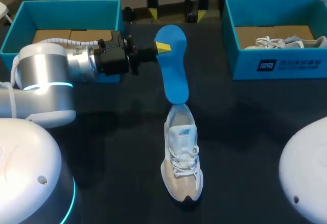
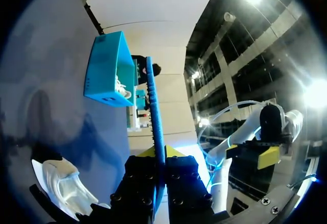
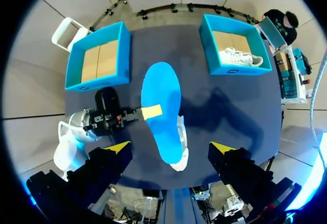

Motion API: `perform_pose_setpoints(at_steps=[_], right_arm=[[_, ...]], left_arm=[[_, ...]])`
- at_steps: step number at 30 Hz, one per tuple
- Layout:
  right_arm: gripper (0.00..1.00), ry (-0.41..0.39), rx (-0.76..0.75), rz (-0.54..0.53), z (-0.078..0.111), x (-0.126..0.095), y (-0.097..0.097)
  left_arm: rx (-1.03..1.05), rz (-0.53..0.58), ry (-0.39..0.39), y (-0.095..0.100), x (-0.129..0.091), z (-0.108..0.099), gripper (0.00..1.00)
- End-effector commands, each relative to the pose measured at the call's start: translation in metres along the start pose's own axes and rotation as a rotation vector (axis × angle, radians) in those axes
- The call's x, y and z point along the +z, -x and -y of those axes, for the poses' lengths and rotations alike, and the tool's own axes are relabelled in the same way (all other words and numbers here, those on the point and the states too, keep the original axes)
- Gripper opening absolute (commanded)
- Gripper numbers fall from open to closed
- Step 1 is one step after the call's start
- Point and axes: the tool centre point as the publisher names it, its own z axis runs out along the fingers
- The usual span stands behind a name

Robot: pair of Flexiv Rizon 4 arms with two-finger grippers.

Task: Take the shoe out of the shoebox, open the shoe tongue, remove and reinsert the insole, then place the shoe into the shoebox

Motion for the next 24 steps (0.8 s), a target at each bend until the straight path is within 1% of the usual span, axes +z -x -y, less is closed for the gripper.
perform_pose_setpoints(at_steps=[1, 6, 10, 13, 19, 21, 22, 24], right_arm=[[1.0, -0.021, -0.012, -0.432, -0.002, 0.01, 0.037], [1.0, -0.047, -0.017, -0.591, -0.006, 0.019, 0.05], [1.0, -0.047, -0.032, -0.737, -0.007, 0.024, 0.057], [1.0, -0.049, -0.046, -0.808, -0.006, 0.026, 0.059], [1.0, -0.058, -0.05, -1.005, -0.009, 0.041, 0.066], [1.0, -0.082, -0.051, -1.077, -0.011, 0.047, 0.068], [1.0, -0.081, -0.059, -1.125, -0.012, 0.05, 0.069], [1.0, -0.098, -0.059, -1.161, -0.014, 0.054, 0.071]], left_arm=[[0.0, 0.002, -0.001, 0.0, -0.001, -0.001, 0.0], [0.0, 0.002, -0.001, 0.0, -0.001, -0.001, 0.0], [0.0, 0.002, -0.001, 0.0, -0.001, -0.001, 0.0], [0.0, 0.002, -0.001, 0.0, -0.001, -0.001, 0.0], [0.0, 0.002, -0.001, 0.0, -0.001, -0.001, 0.0], [0.0, 0.002, -0.001, 0.0, -0.001, -0.001, 0.0], [0.0, 0.002, -0.001, 0.0, -0.001, -0.001, 0.0], [0.0, 0.002, -0.001, 0.0, -0.001, -0.001, 0.0]])
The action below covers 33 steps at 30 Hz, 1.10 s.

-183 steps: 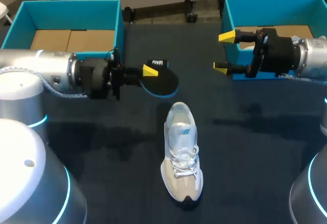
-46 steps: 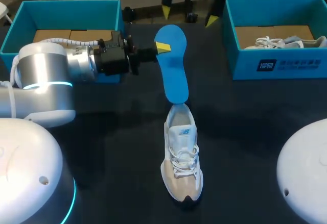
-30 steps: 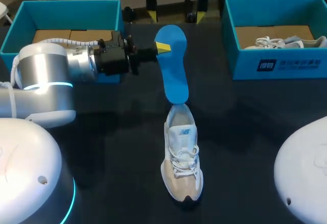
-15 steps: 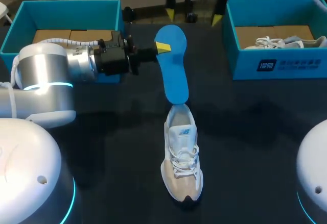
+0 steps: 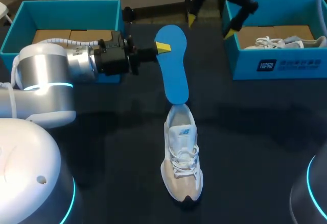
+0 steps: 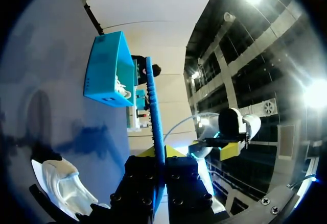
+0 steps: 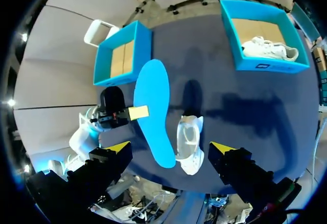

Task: Take the shoe out of the shoebox, open the shoe tongue, remove and reinsert the insole, then place the shoe into the shoebox

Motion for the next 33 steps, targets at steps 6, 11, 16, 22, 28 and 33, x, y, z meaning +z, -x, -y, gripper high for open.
perform_pose_setpoints(at_steps=[6, 11, 16, 22, 28, 33], right_arm=[[1.0, -0.028, -0.032, -0.891, -0.002, 0.02, 0.021], [1.0, -0.057, -0.05, -0.984, -0.003, 0.026, 0.023], [1.0, -0.063, -0.069, -1.025, -0.005, 0.032, 0.022], [1.0, -0.075, -0.072, -1.071, -0.005, 0.042, 0.02], [1.0, -0.074, -0.095, -1.114, -0.009, 0.053, 0.022], [1.0, -0.067, -0.114, -1.127, -0.011, 0.06, 0.024]], left_arm=[[0.0, 0.003, 0.0, -0.001, -0.001, -0.001, 0.0], [0.0, 0.003, 0.0, -0.001, -0.001, -0.001, 0.0], [0.0, 0.003, 0.0, -0.001, -0.001, -0.001, 0.0], [0.0, 0.003, 0.0, -0.001, -0.001, -0.001, 0.0], [0.0, 0.003, 0.0, -0.001, -0.001, -0.001, 0.0], [0.0, 0.003, 0.0, -0.001, -0.001, -0.001, 0.0]])
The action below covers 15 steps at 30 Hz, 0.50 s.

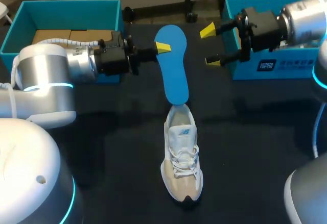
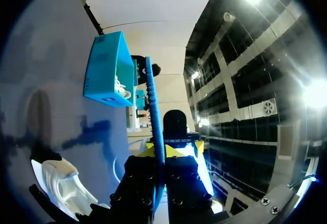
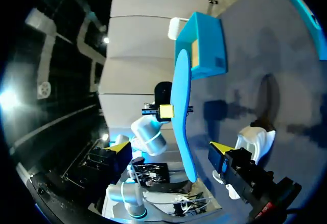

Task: Take the shoe out of the shoebox, open the shoe tongue, remove and reinsert the insole, then place the shoe into the shoebox

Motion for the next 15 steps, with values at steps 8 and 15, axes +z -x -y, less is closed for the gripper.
perform_pose_setpoints(at_steps=[8, 15], right_arm=[[1.0, 0.001, -0.001, -0.192, -0.002, 0.0063, 0.0105], [1.0, -0.003, 0.011, -0.189, -0.001, 0.0045, 0.0126]], left_arm=[[0.039, 0.003, -0.002, 0.0005, -0.0014, -0.0005, 0.0], [0.223, -0.01, -0.003, -0.0059, -0.0097, 0.0006, 0.0]])
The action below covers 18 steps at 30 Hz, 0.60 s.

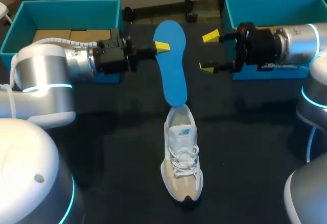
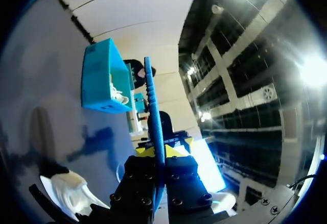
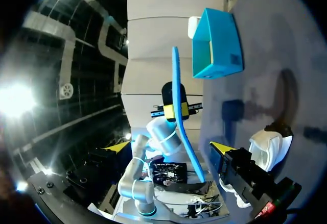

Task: Take the shoe out of the shoebox, open the shoe tongue, remove and reinsert the insole, then place the shoe into the shoebox

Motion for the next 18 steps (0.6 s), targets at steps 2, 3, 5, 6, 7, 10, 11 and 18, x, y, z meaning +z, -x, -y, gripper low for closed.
perform_pose_setpoints(at_steps=[2, 3, 5, 6, 7, 10, 11, 18], right_arm=[[1.0, -0.007, 0.008, 0.006, -0.001, 0.0, 0.0], [1.0, -0.01, 0.01, 0.002, -0.001, 0.0, 0.0], [1.0, -0.012, 0.009, -0.004, -0.001, 0.0, 0.0], [1.0, -0.012, 0.009, -0.004, -0.001, 0.0, 0.0], [1.0, -0.012, 0.009, -0.004, -0.001, 0.0, 0.0], [1.0, -0.012, 0.009, -0.004, -0.001, 0.0, 0.0], [1.0, -0.012, 0.009, -0.004, -0.001, 0.0, 0.0], [1.0, -0.012, 0.009, -0.004, -0.001, 0.0, 0.0]], left_arm=[[0.135, -0.019, -0.004, -0.007, -0.008, -0.002, 0.0], [0.175, -0.028, -0.004, -0.007, -0.009, -0.001, 0.0], [0.281, -0.061, -0.001, -0.009, -0.012, -0.002, 0.0], [0.35, -0.081, -0.008, -0.01, -0.013, -0.002, 0.0], [0.407, -0.089, -0.012, -0.01, -0.014, -0.003, 0.0], [0.627, -0.112, -0.048, -0.013, -0.015, -0.004, 0.0], [0.713, -0.116, -0.069, -0.015, -0.015, -0.002, 0.0], [1.322, -0.128, -0.124, -0.028, -0.01, 0.001, 0.0]])
